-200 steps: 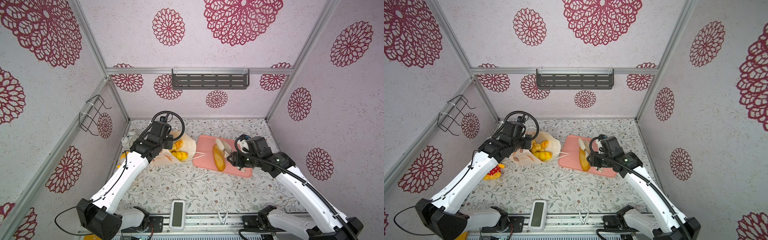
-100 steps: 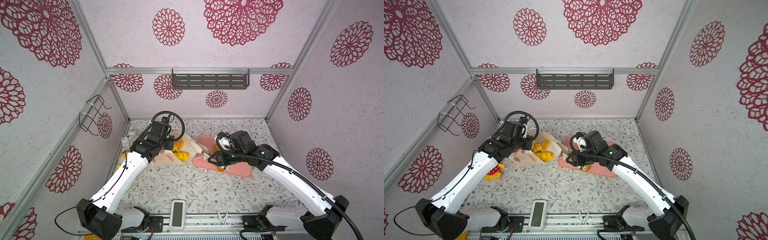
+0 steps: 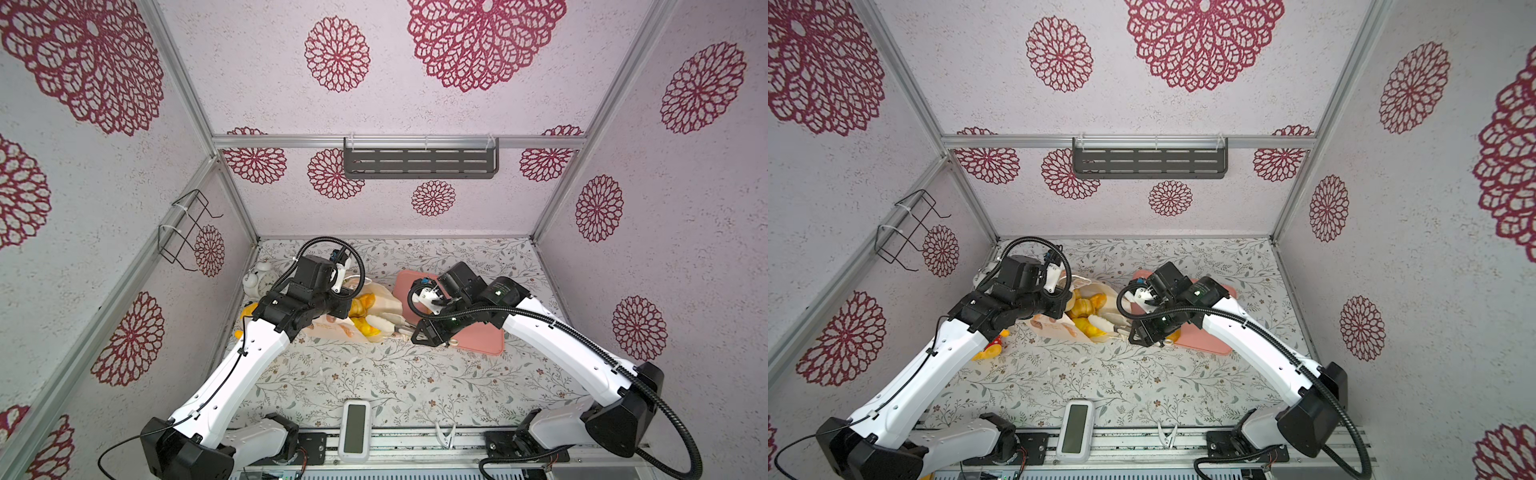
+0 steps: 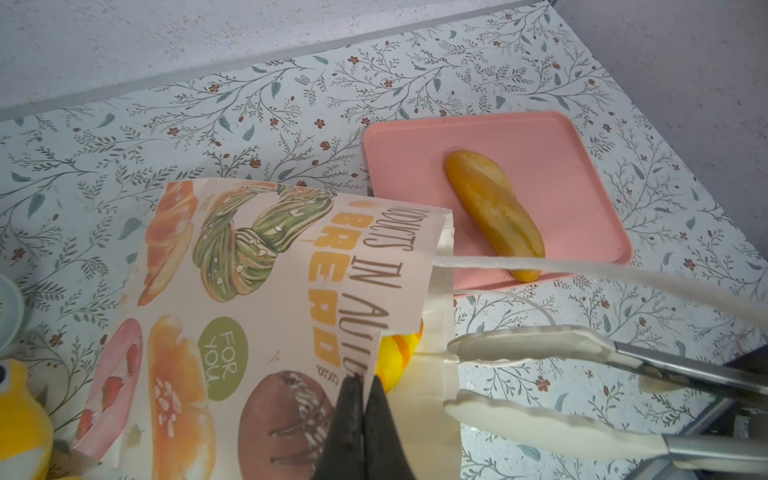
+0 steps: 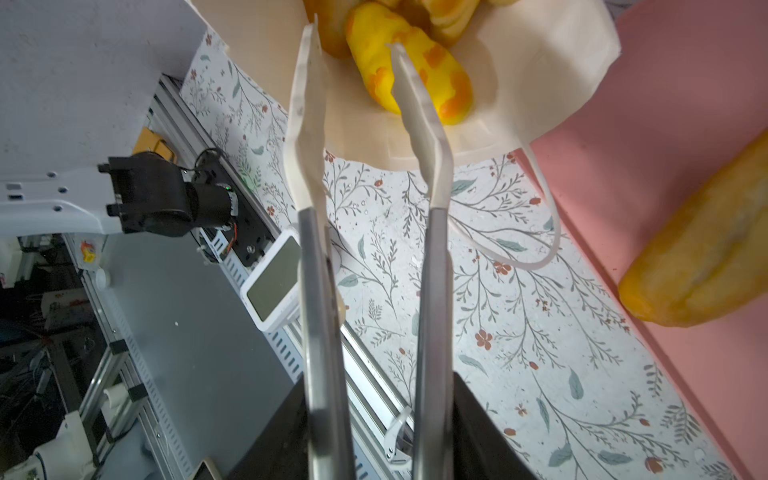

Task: Take the fake bread out of the paper bag
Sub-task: 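Move the open tongs back into the bag opening with the right gripper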

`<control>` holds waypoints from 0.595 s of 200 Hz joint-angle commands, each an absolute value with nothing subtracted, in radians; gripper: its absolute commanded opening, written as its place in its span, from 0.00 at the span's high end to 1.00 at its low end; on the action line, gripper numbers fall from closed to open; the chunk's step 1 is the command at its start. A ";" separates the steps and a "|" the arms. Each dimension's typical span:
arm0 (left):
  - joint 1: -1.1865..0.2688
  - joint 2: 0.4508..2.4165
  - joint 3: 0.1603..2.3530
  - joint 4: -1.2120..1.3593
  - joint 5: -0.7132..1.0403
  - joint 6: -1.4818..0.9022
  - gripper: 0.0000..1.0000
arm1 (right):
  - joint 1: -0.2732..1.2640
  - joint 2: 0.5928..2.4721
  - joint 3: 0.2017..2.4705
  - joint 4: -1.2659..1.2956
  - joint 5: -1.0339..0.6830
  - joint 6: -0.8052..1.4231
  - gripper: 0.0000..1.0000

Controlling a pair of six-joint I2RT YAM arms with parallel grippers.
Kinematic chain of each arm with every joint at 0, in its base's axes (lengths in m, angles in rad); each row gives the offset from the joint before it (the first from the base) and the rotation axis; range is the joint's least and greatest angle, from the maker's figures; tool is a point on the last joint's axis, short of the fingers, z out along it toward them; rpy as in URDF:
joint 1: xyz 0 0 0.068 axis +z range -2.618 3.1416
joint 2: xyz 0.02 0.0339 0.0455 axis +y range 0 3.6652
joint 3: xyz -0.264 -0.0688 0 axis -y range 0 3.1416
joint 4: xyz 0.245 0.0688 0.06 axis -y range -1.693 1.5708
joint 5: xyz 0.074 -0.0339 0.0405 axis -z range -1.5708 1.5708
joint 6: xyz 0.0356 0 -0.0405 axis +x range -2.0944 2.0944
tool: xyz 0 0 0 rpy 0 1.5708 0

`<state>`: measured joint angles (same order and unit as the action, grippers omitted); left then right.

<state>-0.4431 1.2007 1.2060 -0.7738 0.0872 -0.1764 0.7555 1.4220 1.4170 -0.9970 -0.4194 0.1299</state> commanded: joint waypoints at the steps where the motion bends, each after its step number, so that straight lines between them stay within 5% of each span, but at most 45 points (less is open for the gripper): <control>1: -0.454 1.187 1.203 -0.779 0.164 -0.160 1.00 | 0.760 1.434 1.461 -1.069 -0.380 0.006 0.51; 119: -0.480 1.195 1.216 -0.788 0.154 -0.161 1.00 | 0.779 1.583 1.542 -1.067 -0.228 -0.106 0.47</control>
<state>-0.4667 1.2007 1.1950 -0.7914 0.1303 -0.1669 0.7631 1.5768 1.4967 -1.0603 -0.2707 -0.0456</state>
